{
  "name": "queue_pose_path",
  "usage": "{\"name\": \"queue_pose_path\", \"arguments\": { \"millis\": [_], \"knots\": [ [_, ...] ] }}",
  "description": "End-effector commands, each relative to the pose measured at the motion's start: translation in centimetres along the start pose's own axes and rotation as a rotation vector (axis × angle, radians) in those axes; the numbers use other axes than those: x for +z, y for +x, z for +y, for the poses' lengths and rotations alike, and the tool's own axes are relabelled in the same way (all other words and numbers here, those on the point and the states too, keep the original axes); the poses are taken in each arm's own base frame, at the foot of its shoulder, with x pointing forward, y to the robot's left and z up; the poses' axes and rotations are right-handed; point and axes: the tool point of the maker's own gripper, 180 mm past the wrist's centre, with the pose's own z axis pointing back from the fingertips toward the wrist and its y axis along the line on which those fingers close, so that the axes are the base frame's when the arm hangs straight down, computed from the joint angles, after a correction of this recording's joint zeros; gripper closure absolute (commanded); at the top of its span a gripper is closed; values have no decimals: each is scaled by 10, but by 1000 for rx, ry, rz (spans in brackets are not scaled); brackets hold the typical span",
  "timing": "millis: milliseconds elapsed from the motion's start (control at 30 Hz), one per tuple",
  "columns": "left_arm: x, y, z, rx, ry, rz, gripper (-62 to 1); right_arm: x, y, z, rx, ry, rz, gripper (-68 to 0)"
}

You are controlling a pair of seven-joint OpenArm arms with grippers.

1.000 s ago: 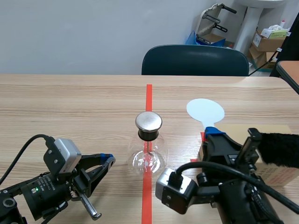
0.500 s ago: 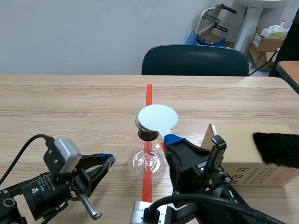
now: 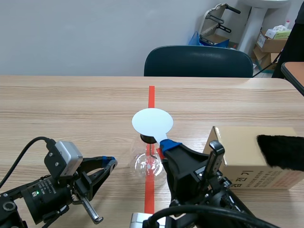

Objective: Do the electroscope experiment

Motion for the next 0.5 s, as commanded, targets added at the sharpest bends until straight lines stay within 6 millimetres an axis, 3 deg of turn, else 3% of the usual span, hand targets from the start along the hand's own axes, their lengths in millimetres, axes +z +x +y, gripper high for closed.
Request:
{"name": "queue_pose_path", "arguments": {
  "millis": [0, 467],
  "knots": [
    [-4, 11, -3, 7, -4, -42, -44, -3, -3, -12, 25, -40, -7, -17],
    [-4, 11, -3, 7, -4, -42, -44, -3, -12, -12, 24, -40, 42, -17]
  ]
}}
